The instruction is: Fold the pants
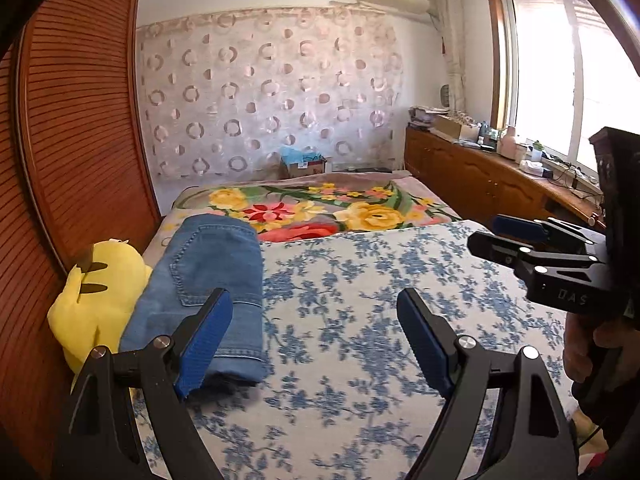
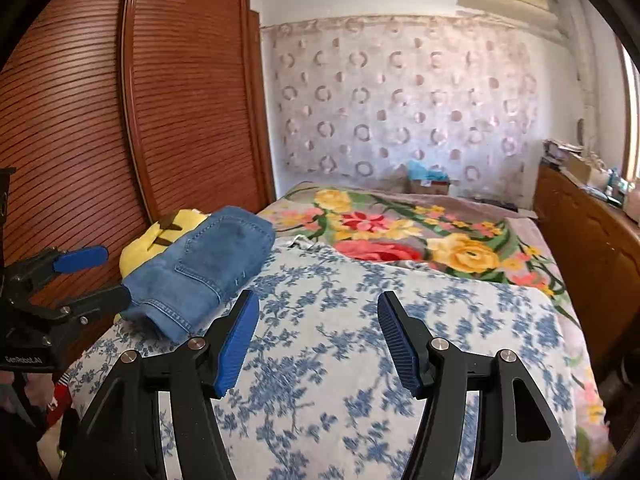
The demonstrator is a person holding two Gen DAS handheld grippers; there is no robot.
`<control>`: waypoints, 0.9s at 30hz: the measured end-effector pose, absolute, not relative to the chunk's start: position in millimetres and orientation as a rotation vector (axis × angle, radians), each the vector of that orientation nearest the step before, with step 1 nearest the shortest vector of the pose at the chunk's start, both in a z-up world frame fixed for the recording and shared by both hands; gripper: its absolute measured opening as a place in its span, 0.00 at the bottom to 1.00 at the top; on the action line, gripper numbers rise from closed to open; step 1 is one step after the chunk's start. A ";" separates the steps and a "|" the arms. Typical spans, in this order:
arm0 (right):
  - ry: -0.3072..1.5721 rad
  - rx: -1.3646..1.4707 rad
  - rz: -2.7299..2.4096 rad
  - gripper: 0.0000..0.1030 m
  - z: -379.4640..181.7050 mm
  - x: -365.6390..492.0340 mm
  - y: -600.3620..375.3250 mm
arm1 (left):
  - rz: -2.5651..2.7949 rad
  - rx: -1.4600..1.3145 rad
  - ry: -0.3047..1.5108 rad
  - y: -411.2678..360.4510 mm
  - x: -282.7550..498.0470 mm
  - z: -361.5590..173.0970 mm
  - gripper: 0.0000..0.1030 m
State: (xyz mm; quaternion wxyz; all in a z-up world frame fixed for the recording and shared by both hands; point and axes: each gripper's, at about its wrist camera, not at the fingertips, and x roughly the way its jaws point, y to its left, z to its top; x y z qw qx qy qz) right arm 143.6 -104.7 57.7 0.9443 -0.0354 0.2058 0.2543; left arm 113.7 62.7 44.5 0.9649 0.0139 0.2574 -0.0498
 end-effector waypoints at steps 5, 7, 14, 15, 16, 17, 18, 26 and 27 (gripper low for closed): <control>0.399 -0.054 0.480 0.62 61.7 109.1 -121.1 | -0.112 0.023 0.503 45.1 100.1 49.7 0.82; 0.392 -0.050 0.464 0.62 62.9 100.4 -121.9 | -0.112 0.023 0.497 39.5 95.9 52.3 0.82; 0.366 -0.035 0.423 0.62 68.5 72.4 -133.4 | -0.114 0.009 0.479 26.4 80.4 60.6 0.82; 0.364 -0.034 0.419 0.62 69.1 67.7 -134.6 | -0.114 0.004 0.476 25.6 77.5 61.3 0.82; 0.361 -0.035 0.416 0.62 69.1 64.7 -134.1 | -0.116 0.000 0.475 25.3 75.1 61.4 0.82; 0.357 -0.035 0.413 0.62 69.0 61.4 -134.1 | -0.116 -0.001 0.475 24.8 73.0 61.0 0.82; 0.357 -0.039 0.410 0.62 68.5 58.7 -133.4 | -0.111 0.001 0.475 24.2 69.7 60.3 0.82; 0.358 -0.023 0.384 0.62 62.0 48.6 -135.4 | -0.082 0.006 0.486 27.1 56.2 51.3 0.82; 0.360 -0.020 0.382 0.62 61.5 47.9 -136.3 | -0.079 0.008 0.487 27.4 55.5 50.6 0.82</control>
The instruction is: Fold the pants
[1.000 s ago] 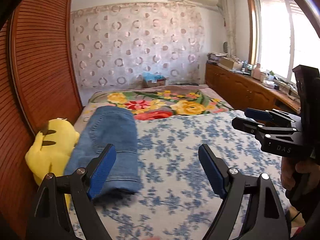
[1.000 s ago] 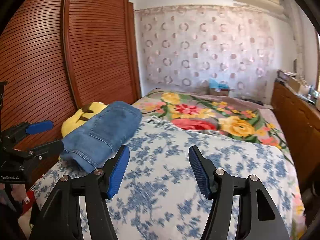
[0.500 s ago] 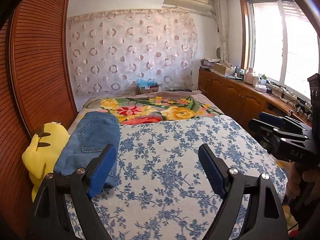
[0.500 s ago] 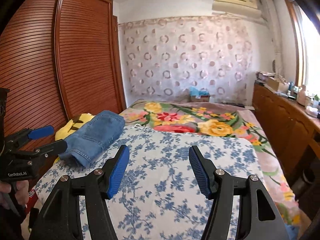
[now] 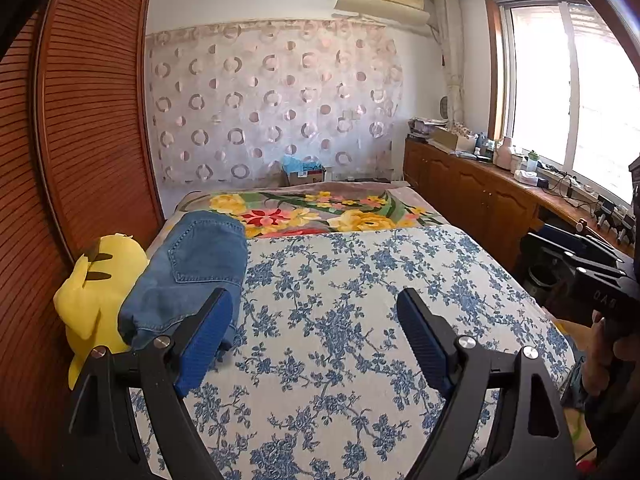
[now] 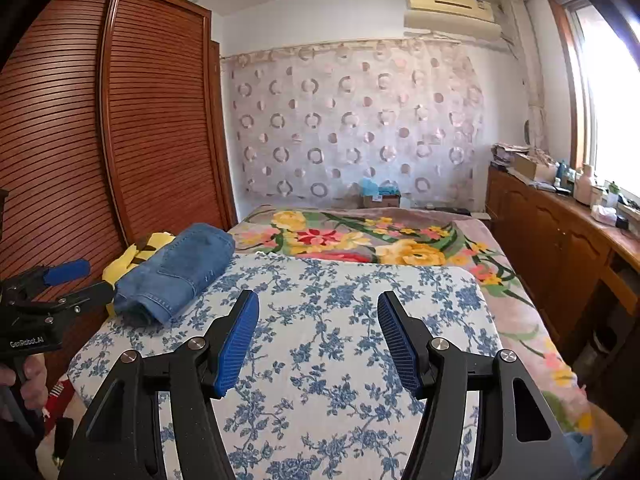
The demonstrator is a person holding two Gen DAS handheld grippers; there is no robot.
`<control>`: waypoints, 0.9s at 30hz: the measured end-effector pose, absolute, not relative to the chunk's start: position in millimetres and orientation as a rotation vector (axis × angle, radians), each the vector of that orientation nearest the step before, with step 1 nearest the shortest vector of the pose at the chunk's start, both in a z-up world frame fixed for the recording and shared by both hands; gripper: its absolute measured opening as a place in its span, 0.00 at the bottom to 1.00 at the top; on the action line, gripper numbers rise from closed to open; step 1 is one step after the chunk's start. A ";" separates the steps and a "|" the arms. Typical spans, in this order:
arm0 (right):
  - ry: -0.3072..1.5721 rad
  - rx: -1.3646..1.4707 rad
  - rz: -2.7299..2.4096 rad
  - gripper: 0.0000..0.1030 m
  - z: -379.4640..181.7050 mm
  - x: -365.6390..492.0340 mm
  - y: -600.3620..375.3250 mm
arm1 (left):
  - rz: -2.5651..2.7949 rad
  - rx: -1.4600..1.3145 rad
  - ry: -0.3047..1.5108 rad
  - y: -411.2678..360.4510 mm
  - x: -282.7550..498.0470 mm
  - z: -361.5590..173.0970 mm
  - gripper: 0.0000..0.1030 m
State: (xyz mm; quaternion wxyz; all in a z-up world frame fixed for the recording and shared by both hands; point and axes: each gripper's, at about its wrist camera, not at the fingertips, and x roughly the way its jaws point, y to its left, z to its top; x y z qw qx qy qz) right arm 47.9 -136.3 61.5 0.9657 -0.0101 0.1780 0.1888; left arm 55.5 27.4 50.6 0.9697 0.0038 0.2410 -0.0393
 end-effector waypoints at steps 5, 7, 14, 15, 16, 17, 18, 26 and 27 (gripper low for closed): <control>0.366 -0.009 0.369 0.62 61.6 49.0 -141.5 | -0.078 0.008 0.483 28.4 54.1 49.9 0.82; 0.368 -0.007 0.365 0.62 63.3 50.4 -141.4 | -0.074 0.012 0.484 28.3 53.9 49.8 0.82; 0.364 -0.009 0.363 0.62 62.9 50.1 -144.5 | -0.075 0.010 0.484 28.8 53.7 49.6 0.82; 0.363 -0.010 0.364 0.62 62.7 49.1 -144.8 | -0.076 0.008 0.484 28.9 53.6 49.5 0.82; 0.363 -0.012 0.365 0.62 62.5 48.5 -144.7 | -0.077 0.009 0.484 28.7 53.8 49.6 0.82; 0.364 -0.013 0.367 0.62 60.9 47.6 -145.3 | -0.075 0.010 0.483 28.7 53.7 49.6 0.82; 0.364 -0.014 0.369 0.62 58.7 46.6 -145.9 | -0.074 0.010 0.483 28.8 53.7 49.7 0.82; 0.369 -0.016 0.374 0.62 57.5 48.8 -147.9 | -0.076 0.009 0.484 28.8 53.7 49.6 0.82; 0.369 -0.015 0.374 0.62 57.7 49.1 -148.5 | -0.075 0.009 0.485 28.8 53.7 49.6 0.82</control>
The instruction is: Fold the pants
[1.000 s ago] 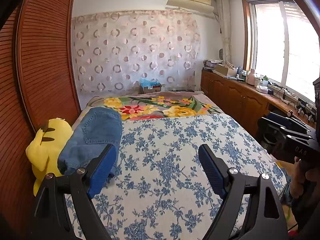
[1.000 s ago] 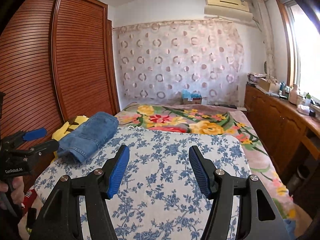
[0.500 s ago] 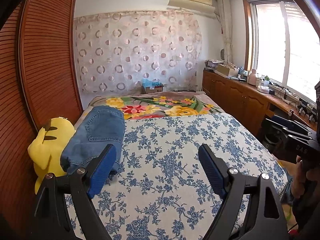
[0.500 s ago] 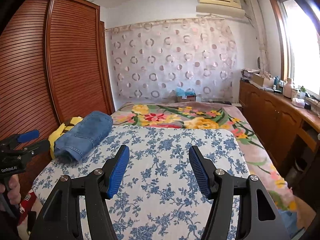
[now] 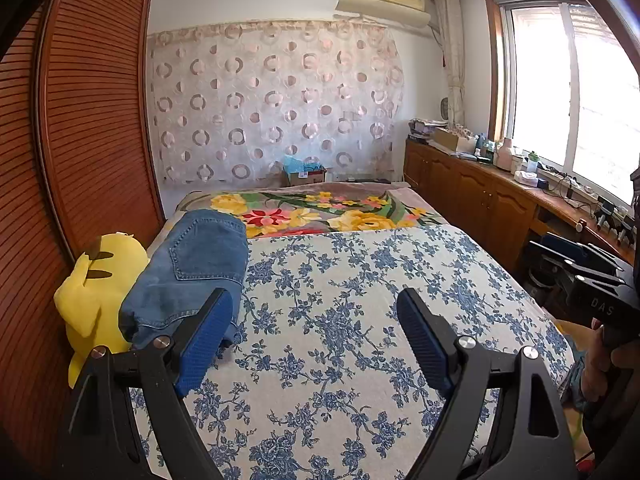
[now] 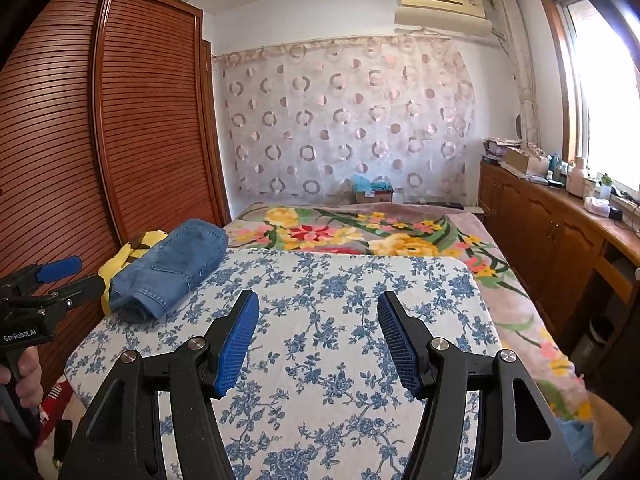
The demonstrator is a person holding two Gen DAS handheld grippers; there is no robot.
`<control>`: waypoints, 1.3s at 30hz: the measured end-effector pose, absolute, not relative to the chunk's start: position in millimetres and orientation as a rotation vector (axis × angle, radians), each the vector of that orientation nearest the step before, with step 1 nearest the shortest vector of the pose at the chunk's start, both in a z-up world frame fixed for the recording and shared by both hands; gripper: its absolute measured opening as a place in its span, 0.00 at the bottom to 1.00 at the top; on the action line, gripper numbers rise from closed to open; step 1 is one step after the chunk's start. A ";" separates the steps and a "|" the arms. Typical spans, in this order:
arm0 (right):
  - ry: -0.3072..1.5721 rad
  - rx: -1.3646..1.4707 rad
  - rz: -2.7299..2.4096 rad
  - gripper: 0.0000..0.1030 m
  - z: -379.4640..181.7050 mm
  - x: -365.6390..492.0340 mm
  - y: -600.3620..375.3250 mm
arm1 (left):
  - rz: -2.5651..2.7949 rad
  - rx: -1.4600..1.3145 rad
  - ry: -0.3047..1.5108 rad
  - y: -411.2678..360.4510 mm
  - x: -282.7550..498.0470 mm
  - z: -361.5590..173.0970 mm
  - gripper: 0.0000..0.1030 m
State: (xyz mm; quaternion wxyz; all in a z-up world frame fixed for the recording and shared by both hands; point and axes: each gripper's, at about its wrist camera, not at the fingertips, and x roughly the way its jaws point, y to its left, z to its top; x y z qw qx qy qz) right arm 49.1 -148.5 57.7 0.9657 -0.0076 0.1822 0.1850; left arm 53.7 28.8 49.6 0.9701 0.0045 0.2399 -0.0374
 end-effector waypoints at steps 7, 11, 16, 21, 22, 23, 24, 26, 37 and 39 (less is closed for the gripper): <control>0.368 -0.015 0.376 0.62 57.6 49.5 -150.4 | -0.076 0.010 0.484 27.2 52.4 49.9 0.82; 0.369 -0.014 0.375 0.62 57.4 49.6 -150.1 | -0.078 0.011 0.484 25.7 51.4 50.0 0.82; 0.369 -0.015 0.376 0.62 57.4 49.5 -149.9 | -0.078 0.010 0.483 25.5 51.1 50.0 0.82; 0.368 -0.014 0.375 0.62 58.2 49.9 -150.7 | -0.078 0.010 0.483 25.7 50.9 50.2 0.82; 0.368 -0.013 0.376 0.62 58.7 50.3 -151.4 | -0.078 0.010 0.483 25.7 51.0 50.1 0.82; 0.367 -0.014 0.377 0.62 58.4 49.7 -151.8 | -0.079 0.010 0.482 25.4 50.6 50.2 0.82; 0.367 -0.014 0.377 0.62 58.5 49.6 -152.0 | -0.077 0.010 0.483 25.7 51.0 50.2 0.82; 0.368 -0.013 0.378 0.62 58.3 49.6 -152.4 | -0.078 0.009 0.483 25.8 50.9 50.1 0.82; 0.366 -0.014 0.378 0.62 57.9 48.7 -152.6 | -0.077 0.010 0.482 25.9 50.3 50.1 0.82; 0.366 -0.014 0.378 0.62 57.7 48.4 -152.6 | -0.078 0.011 0.483 25.9 50.5 49.7 0.82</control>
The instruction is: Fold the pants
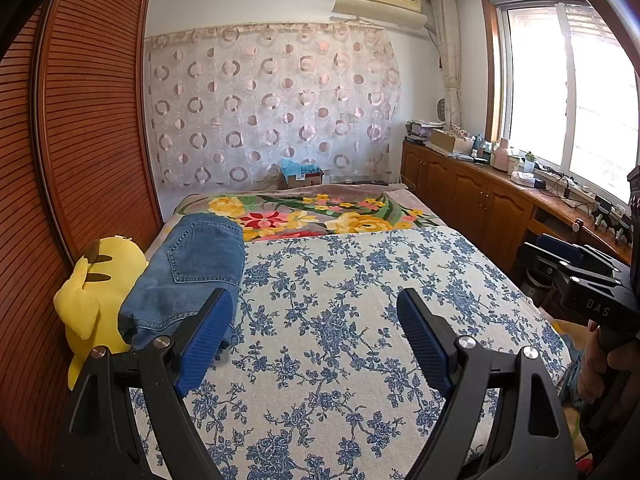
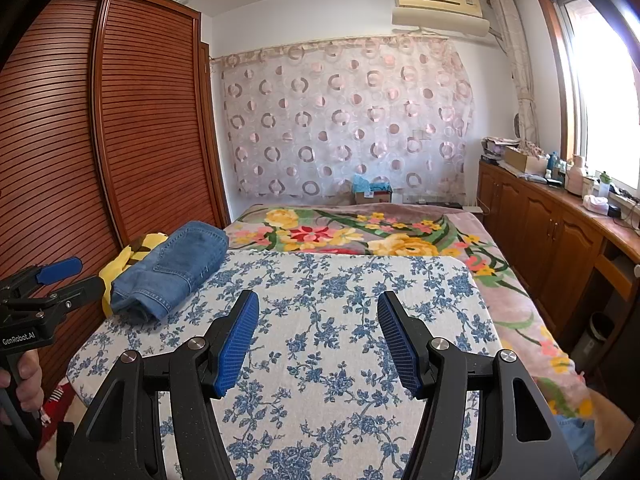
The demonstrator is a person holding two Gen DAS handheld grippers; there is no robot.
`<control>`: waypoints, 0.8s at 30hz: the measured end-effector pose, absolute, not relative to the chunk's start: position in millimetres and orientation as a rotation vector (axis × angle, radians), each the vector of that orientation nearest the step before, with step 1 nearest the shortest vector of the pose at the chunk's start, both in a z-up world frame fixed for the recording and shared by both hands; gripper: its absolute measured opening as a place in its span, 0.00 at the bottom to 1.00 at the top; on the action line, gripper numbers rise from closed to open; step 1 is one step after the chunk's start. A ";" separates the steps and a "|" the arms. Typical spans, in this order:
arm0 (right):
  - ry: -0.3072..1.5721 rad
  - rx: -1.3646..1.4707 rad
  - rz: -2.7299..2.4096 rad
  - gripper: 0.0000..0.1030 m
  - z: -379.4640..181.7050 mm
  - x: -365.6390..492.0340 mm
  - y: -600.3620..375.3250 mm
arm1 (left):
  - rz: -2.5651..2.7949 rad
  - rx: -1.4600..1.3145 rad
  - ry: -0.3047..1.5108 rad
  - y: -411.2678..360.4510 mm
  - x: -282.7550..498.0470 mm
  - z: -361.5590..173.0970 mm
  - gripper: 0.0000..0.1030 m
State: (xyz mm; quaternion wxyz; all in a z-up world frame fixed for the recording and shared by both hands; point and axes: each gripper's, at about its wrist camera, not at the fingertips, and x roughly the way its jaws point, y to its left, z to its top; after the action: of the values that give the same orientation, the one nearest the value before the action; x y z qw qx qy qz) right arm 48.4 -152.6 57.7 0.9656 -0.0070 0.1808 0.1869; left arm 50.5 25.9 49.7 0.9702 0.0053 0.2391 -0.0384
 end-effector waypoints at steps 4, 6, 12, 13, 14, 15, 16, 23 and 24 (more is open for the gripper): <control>0.366 -0.014 0.377 0.62 57.6 48.2 -152.8 | -0.078 0.008 0.483 26.0 50.2 49.7 0.82; 0.365 -0.015 0.376 0.62 58.0 48.4 -152.9 | -0.078 0.010 0.482 26.0 50.2 49.8 0.82; 0.365 -0.013 0.376 0.62 57.6 48.8 -153.6 | -0.078 0.009 0.482 25.9 50.2 49.8 0.82; 0.365 -0.013 0.375 0.62 57.6 48.9 -153.6 | -0.078 0.008 0.482 26.0 50.2 49.8 0.82; 0.366 -0.013 0.375 0.62 57.7 49.1 -153.6 | -0.078 0.009 0.482 25.8 49.8 49.9 0.82; 0.365 -0.013 0.376 0.62 57.5 48.8 -153.9 | -0.079 0.008 0.482 26.1 50.0 49.9 0.82; 0.365 -0.013 0.376 0.62 57.6 48.9 -153.9 | -0.080 0.008 0.481 26.1 49.7 49.9 0.82; 0.364 -0.013 0.374 0.62 57.6 48.6 -153.5 | -0.079 0.008 0.481 24.4 48.6 50.0 0.82; 0.364 -0.013 0.374 0.62 57.6 48.7 -153.6 | -0.080 0.008 0.480 24.4 48.6 50.0 0.82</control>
State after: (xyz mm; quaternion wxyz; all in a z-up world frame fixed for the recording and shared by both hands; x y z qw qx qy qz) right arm 48.7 -153.6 57.6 0.9661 -0.0067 0.1798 0.1849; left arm 48.6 24.4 50.0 0.9705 0.0040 0.2378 -0.0394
